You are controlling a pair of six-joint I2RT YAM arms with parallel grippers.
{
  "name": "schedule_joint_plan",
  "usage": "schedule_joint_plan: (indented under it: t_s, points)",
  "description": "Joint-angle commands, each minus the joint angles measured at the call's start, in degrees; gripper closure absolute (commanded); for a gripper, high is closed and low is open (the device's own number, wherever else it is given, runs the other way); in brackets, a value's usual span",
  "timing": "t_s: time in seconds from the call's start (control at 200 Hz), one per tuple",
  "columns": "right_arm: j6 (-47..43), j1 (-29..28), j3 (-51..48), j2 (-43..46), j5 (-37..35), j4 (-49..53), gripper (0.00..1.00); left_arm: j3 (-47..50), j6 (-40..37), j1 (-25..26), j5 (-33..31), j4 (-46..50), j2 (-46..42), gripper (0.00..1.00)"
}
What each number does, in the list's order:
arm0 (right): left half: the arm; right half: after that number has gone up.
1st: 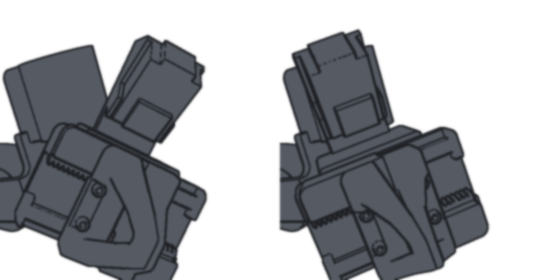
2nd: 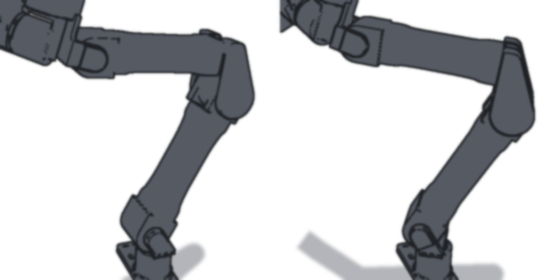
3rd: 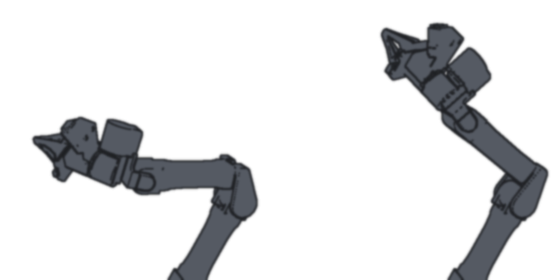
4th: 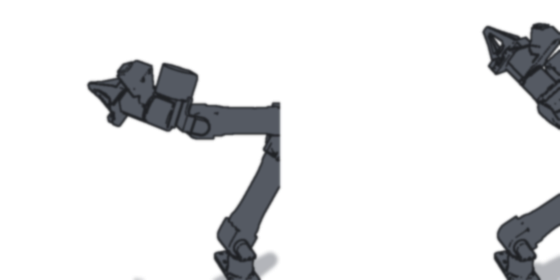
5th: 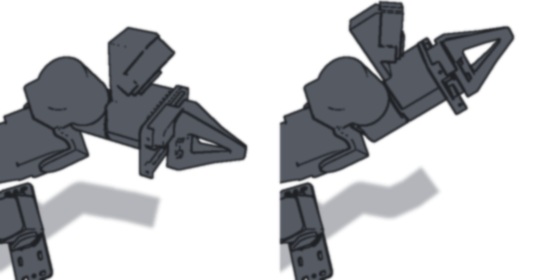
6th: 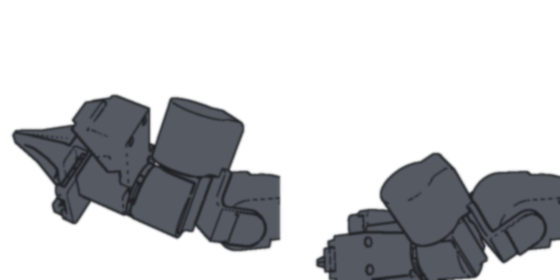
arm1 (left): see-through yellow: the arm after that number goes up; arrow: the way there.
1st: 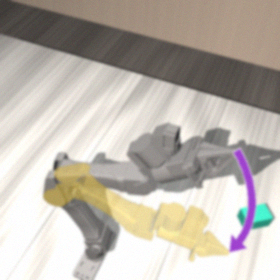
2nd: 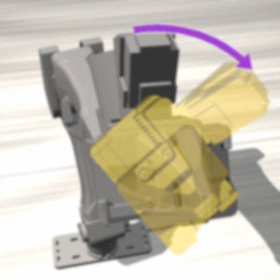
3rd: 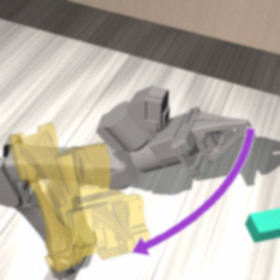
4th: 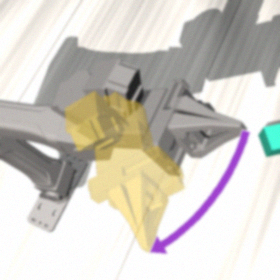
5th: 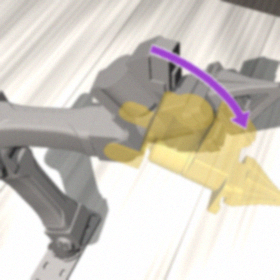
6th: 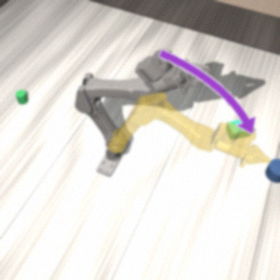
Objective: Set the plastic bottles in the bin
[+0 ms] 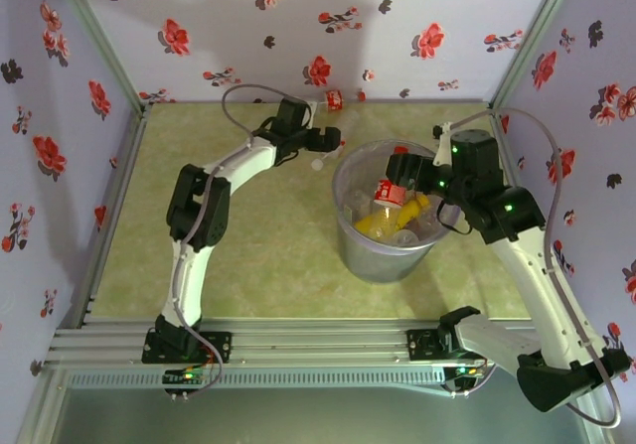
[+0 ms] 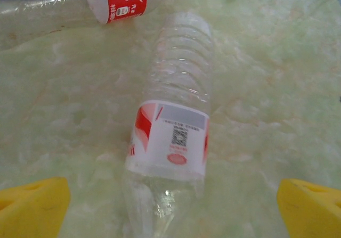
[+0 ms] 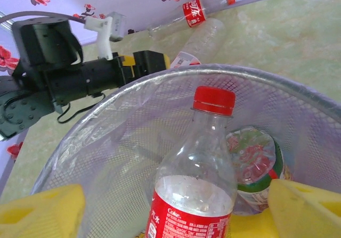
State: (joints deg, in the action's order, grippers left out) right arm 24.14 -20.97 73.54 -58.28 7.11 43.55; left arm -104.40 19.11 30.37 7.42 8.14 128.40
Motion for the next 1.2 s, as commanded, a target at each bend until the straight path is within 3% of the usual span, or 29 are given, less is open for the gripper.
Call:
schedule_joint_plan:
  t_s: [0.0, 0.615, 0.715, 1.02, 1.195]
  points:
    - [-0.47, 0.32, -0.71, 1.79, -2.09, 0.51, 0.08, -4.74, -0.87, -0.09, -1.48, 1.41, 3.26, 0.0]
    - [-2.51, 0.58, -4.04, 6.86, -3.86, 2.68, 0.08, -20.36, -2.85, 1.98, -4.25, 13.56, 17.72, 0.01]
    - [-2.43, 0.58, -4.31, 7.37, -3.97, 2.72, 0.08, -20.58, -2.68, 1.97, -4.24, 13.87, 17.68, 0.11]
    - [-2.17, 0.58, -5.09, 8.94, -4.3, 2.94, 0.07, -18.18, -2.76, 2.03, -4.02, 12.95, 15.32, 0.29]
    - [-2.12, 0.54, -4.51, 9.65, -4.35, 3.94, 0.08, -14.32, -2.48, 1.97, -3.24, 10.56, 10.57, 0.33]
